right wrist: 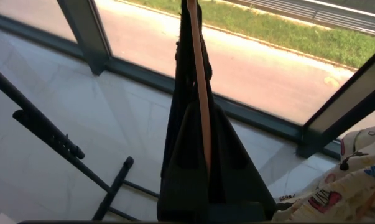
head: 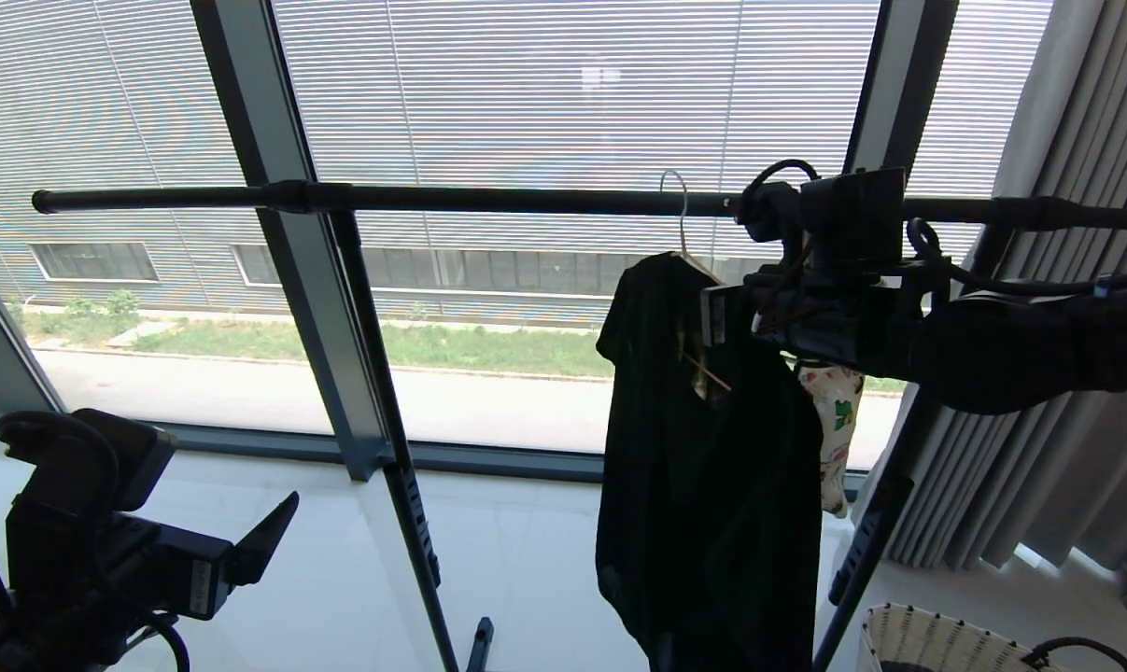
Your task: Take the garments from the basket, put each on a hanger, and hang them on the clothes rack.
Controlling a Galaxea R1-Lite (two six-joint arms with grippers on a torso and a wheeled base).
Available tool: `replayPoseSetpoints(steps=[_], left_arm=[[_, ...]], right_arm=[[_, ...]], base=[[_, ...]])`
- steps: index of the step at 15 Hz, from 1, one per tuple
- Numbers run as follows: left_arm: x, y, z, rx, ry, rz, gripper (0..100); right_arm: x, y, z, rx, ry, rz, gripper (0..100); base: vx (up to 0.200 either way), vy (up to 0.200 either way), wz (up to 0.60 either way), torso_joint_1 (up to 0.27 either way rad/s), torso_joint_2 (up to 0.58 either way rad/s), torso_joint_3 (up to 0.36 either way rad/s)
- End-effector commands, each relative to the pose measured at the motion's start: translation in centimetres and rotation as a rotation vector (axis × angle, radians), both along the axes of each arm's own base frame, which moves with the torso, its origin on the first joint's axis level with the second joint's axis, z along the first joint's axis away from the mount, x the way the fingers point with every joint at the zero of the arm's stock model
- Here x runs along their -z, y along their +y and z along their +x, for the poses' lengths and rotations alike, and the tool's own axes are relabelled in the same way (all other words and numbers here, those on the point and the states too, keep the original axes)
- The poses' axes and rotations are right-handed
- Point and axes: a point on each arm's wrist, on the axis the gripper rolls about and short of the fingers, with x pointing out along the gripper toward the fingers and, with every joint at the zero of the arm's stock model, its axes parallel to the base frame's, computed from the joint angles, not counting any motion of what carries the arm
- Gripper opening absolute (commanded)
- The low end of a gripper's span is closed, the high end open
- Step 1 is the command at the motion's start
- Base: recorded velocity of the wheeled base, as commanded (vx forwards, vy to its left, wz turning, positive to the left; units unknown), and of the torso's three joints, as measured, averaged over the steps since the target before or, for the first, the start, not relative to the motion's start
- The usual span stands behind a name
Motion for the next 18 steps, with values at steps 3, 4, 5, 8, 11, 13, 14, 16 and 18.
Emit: replayPoseSetpoints(steps=[3,4,5,8,11,13,14,16,18], left_arm=[[0.3,0.1,-0.2,-0.001,0.009,0.003,100],[0.3,0.1,-0.2,-0.001,0.009,0.003,100],[0.3,0.1,-0.2,-0.001,0.009,0.003,100],[0.3,0.1,-0.2,-0.001,0.009,0.003,100],[0.4,0.2,-0.2,-0.014,0.012,0.006,100],[0.4,1.1,0.0,-0.083,0.014,0.008,100],[0.4,1.4,0.0,-0.099,0.012,0.008,100],[0.3,2.3,-0.3,-0.143,0.008,0.067,100],[0.0,2.3,-0.6,-0.142,-0.010,0.077,100]], right_arm=[[0.6,0.4,0.4,-0.001,0.010,-0.008,0],[0.6,0.4,0.4,-0.002,0.010,-0.008,0],[0.7,0.4,0.3,-0.002,0.012,-0.009,0],[0.5,0.7,-0.6,-0.021,0.039,-0.023,100],[-1.1,-0.3,-2.2,-0.023,0.040,-0.023,100],[-3.2,-3.7,-6.3,-0.025,0.102,-0.096,100],[-3.9,-4.9,-7.7,-0.023,0.120,-0.110,100],[-5.1,-8.6,-11.0,0.020,0.122,-0.180,100],[-4.6,-11.8,-12.3,0.134,0.091,-0.302,100]], base=[[0.000,0.000,0.00,0.000,0.00,0.000],[0.000,0.000,0.00,0.000,0.00,0.000],[0.000,0.000,0.00,0.000,0.00,0.000],[0.000,0.000,0.00,0.000,0.00,0.000],[0.000,0.000,0.00,0.000,0.00,0.000],[0.000,0.000,0.00,0.000,0.00,0.000],[0.000,0.000,0.00,0.000,0.00,0.000],[-0.200,0.000,0.00,0.010,0.00,0.002],[-0.200,0.000,0.00,0.010,0.00,0.000]])
